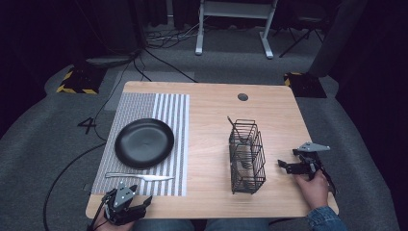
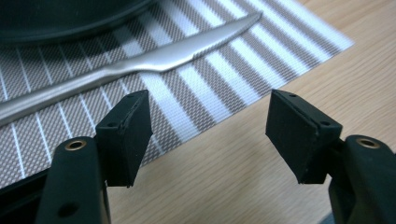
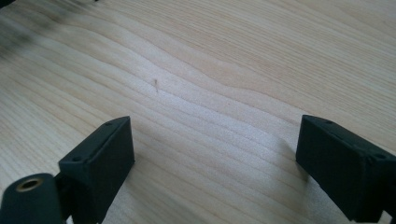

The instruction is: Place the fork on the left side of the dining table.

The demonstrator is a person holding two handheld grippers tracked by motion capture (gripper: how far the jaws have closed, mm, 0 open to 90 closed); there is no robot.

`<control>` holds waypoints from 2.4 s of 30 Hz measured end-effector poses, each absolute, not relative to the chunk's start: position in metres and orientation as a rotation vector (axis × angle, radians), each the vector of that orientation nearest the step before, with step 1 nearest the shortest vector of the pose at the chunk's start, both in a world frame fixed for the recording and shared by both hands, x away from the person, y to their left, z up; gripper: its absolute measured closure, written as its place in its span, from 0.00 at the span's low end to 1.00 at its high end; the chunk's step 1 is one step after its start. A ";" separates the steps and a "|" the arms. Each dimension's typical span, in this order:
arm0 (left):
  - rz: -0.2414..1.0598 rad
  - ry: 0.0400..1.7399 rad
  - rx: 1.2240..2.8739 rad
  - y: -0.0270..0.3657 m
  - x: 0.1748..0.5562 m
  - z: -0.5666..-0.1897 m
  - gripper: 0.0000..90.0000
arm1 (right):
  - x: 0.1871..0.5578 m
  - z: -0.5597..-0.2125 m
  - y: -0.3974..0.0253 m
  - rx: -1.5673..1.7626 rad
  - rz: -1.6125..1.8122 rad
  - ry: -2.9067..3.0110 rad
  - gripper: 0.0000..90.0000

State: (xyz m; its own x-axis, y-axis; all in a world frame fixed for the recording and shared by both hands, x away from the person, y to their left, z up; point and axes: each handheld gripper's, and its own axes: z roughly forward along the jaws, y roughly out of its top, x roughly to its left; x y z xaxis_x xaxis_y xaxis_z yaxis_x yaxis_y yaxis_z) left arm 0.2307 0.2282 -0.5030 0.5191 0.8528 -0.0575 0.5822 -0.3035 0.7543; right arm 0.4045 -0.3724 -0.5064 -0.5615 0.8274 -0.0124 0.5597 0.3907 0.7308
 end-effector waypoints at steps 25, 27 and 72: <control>0.396 1.039 1.832 0.191 0.285 -0.442 0.35 | 0.405 -0.507 -0.372 1.207 0.979 2.272 0.13; 0.394 1.034 1.816 0.189 0.290 -0.438 0.34 | 0.405 -0.507 -0.372 1.207 0.979 2.272 0.13; 0.245 0.864 1.922 0.063 0.403 -0.367 0.41 | 0.406 -0.506 -0.373 1.219 0.977 2.260 0.14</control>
State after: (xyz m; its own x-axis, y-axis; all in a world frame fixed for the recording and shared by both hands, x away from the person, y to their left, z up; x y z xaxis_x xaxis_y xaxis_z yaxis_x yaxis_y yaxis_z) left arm 0.4025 0.0626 -0.3671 0.7271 0.6605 -0.1873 0.4634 -0.2709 0.8437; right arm 0.4060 -0.3730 -0.5065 -0.5446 0.8386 -0.0127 0.5652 0.3781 0.7332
